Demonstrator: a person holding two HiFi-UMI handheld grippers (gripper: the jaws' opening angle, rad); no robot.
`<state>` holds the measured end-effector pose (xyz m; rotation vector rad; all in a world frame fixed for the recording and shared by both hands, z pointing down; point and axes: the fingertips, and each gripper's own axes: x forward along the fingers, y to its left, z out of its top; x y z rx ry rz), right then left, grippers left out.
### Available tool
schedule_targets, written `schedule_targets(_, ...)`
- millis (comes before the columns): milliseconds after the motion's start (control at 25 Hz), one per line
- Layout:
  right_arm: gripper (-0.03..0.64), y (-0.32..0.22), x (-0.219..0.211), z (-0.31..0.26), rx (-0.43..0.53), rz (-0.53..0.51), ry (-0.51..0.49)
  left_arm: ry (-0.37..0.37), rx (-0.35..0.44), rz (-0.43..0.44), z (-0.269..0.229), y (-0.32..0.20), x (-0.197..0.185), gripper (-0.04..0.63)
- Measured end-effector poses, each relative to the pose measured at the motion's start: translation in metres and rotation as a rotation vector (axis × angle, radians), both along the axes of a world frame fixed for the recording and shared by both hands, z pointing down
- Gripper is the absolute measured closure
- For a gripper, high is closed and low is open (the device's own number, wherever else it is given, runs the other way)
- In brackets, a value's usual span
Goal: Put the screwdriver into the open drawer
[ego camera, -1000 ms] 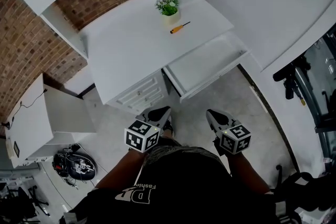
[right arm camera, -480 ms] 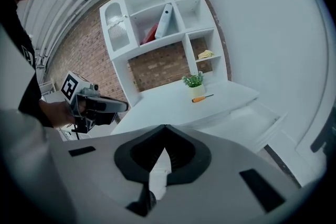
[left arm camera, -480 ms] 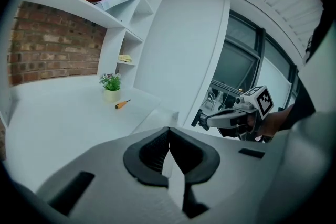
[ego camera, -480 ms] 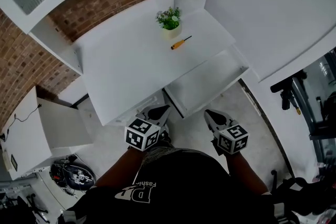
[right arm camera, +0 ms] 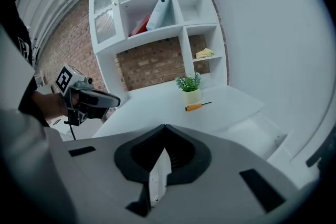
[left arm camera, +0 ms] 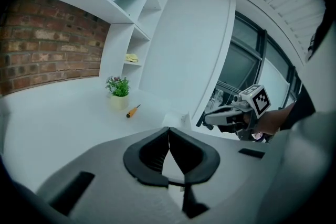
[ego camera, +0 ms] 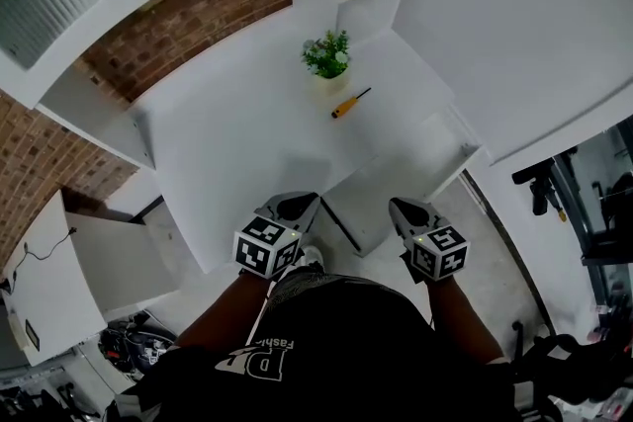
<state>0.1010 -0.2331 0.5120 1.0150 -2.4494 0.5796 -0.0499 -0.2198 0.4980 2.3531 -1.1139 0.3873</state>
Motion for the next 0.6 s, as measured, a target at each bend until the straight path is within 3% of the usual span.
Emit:
schedule_targets(360, 0.611, -0.05, -0.026, -0.001, 0.041, 0.022, 0.071, -0.004, -0.008, 0.043, 0.012, -0.037, -0.033, 0.577)
schedule_targets(600, 0.611, -0.076, -0.032, -0.002, 0.099, -0.072, 0.217, 0.003, -0.009, -0.012, 0.018, -0.043, -0.056, 0.577)
